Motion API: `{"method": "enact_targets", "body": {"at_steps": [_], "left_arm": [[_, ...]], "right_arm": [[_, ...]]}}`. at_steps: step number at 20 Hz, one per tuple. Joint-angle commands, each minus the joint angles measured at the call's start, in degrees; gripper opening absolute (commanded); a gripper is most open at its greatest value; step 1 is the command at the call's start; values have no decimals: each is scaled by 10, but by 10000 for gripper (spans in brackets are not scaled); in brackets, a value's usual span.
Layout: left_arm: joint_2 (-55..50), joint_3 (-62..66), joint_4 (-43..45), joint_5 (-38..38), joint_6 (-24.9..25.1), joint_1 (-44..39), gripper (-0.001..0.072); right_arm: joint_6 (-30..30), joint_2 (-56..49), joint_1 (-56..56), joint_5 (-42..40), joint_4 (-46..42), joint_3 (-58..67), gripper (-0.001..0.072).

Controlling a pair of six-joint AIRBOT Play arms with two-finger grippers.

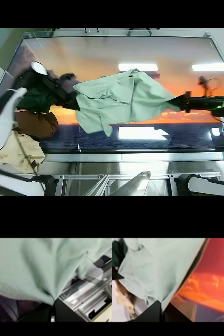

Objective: Fold the shirts.

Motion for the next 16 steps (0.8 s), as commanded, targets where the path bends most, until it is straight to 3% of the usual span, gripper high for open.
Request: {"method": "enact_targets", "body": {"at_steps": [1,4,7,12,14,16], "left_arm": [[135,3,-97,-16,23,63,22],[259,48,-262,-33,56,136,27],[353,137,-326,-21,103,232,29],[420,264,-326,13,105,429,30],[395,284,-327,3,104,437,30],[346,274,-324,-18,104,376,30]], "right_arm": [[10,108,-70,92,122,6,23],[10,226,-96,131,327,52,23],[10,336,-148,57,420,142,23],[12,416,-227,-52,343,254,22],[21,405,-213,-54,286,253,22],[30,375,-173,-62,209,251,22]]}}
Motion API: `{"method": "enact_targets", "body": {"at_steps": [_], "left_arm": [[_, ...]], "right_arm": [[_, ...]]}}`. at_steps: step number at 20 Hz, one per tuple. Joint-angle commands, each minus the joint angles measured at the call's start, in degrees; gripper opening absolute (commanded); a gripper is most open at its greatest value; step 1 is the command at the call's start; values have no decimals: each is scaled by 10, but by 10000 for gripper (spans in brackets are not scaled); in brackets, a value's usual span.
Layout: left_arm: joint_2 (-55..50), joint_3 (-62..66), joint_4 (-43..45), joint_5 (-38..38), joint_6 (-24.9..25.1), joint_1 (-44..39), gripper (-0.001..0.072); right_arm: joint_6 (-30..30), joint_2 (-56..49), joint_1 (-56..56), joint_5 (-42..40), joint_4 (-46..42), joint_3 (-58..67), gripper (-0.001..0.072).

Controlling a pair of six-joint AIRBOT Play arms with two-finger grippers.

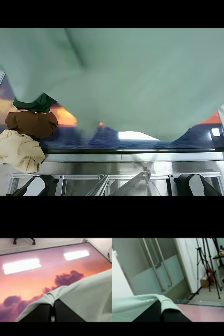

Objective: Fold the shirts.

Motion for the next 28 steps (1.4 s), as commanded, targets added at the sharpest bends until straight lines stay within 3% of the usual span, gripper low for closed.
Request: {"method": "enact_targets", "body": {"at_steps": [1,4,7,10,14,18,21,24,25,26,27,28], "left_arm": [[-59,-5,6,-16,3,-56,30],[-150,-68,100,3,24,-177,30],[-274,-90,236,86,50,-276,30],[-445,-9,290,123,52,-333,30],[-633,153,289,145,0,-350,29],[-633,78,286,206,8,-340,29],[-633,50,287,139,28,-333,29],[-633,49,306,85,10,-328,28],[-633,49,305,68,7,-328,27],[-633,49,305,48,6,-328,30],[-633,53,306,26,-3,-328,122],[-633,65,306,-1,-26,-327,317]], "right_arm": [[11,-31,54,-30,-131,6,22],[11,-97,161,-78,-249,-46,22],[7,-198,241,-171,-314,-121,22],[-19,-340,270,-231,-302,-140,22],[-107,-511,269,-238,-158,-109,22],[-110,-588,262,-199,-167,-61,22],[-108,-595,232,-183,-224,-61,22],[-82,-595,194,-160,-316,-61,25],[-79,-595,189,-158,-337,-61,81],[-78,-595,185,-151,-346,-61,232],[-71,-593,182,-141,-346,-61,260],[-61,-587,174,-125,-346,-60,260]]}}
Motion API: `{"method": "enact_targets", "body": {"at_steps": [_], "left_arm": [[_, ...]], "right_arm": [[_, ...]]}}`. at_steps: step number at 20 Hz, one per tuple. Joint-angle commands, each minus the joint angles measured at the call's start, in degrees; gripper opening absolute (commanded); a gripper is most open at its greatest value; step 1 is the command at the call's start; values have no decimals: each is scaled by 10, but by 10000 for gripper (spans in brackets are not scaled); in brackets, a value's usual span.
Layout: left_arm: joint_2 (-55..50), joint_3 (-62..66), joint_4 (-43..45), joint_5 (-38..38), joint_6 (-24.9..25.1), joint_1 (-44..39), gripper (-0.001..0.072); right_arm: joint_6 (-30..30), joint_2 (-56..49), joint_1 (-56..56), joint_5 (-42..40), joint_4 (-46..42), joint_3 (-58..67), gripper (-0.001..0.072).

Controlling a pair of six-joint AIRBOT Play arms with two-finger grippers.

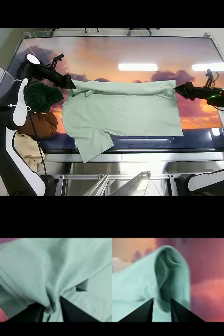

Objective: Fold the shirts.

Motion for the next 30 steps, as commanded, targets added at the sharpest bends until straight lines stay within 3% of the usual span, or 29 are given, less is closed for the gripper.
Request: {"method": "enact_targets", "body": {"at_steps": [1,3,6,8,10,11,12,16,20,21,22,25,30], "left_arm": [[-1,28,0,-100,-58,7,330],[11,45,-5,-139,-99,19,329],[79,-32,-5,-138,-115,41,328],[141,-126,-4,-145,-117,56,327],[220,-257,-4,-119,-115,68,328],[259,-325,-3,-99,-109,73,328],[301,-396,-1,-79,-102,79,328],[428,-620,1,-13,-99,99,329],[504,-761,1,28,-99,93,329],[516,-785,1,44,-100,89,329],[525,-807,1,66,-99,82,330],[518,-837,-5,141,-99,53,330],[405,-771,-5,232,-99,-18,329]], "right_arm": [[31,13,-30,58,-38,1,260],[52,38,-63,111,-50,1,260],[99,82,-104,207,-180,-9,259],[117,113,-118,219,-271,-54,259],[115,133,-129,186,-299,-107,290],[114,133,-130,176,-301,-128,419],[114,129,-127,172,-301,-144,439],[104,101,-81,162,-292,-176,439],[97,70,-9,146,-265,-175,433],[94,66,4,140,-251,-175,405],[84,64,14,139,-235,-175,312],[74,64,23,140,-193,-174,305],[74,64,21,151,-187,-174,305]]}}
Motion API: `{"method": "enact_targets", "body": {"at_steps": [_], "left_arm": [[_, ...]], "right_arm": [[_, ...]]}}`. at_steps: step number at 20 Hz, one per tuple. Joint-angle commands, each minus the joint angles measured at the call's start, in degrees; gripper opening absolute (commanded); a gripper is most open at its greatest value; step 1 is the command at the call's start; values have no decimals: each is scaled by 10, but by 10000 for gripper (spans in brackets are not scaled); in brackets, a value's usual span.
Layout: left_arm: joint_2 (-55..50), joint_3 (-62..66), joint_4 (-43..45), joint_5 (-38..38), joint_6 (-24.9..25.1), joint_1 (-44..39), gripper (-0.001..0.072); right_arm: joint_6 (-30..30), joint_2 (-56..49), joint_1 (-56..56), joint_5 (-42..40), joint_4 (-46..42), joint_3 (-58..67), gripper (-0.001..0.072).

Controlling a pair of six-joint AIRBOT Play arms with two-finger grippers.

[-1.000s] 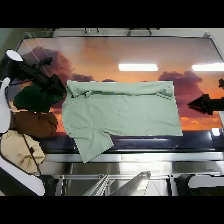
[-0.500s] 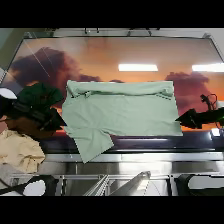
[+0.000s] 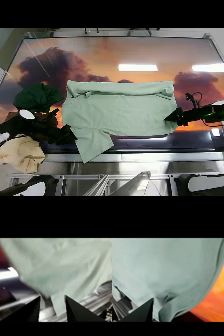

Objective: Fold the shirts.

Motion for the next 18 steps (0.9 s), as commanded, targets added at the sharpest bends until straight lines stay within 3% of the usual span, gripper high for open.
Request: {"method": "enact_targets", "body": {"at_steps": [1,2,3,4,5,6,10,13,15,18], "left_arm": [[-78,49,4,78,0,-50,327],[-100,69,4,76,0,-63,325],[-120,90,4,72,0,-77,181],[-136,109,5,66,3,-89,14],[-148,124,6,53,3,-99,21],[-154,135,12,40,5,-106,20],[-124,113,131,-25,-30,-90,21],[-57,51,148,-14,-30,-30,28],[-16,24,120,-6,-19,20,29],[53,23,-17,-19,66,72,28]], "right_arm": [[-3,-1,3,-6,14,0,304],[-3,-1,3,-2,14,0,301],[-3,-1,3,3,14,0,296],[-3,-1,3,11,14,0,248],[-3,-1,3,18,13,0,93],[-1,1,1,23,8,0,23],[30,12,-42,30,-20,0,23],[34,14,-84,59,-20,0,23],[38,14,-98,80,-11,0,23],[36,14,-96,126,33,0,23]]}}
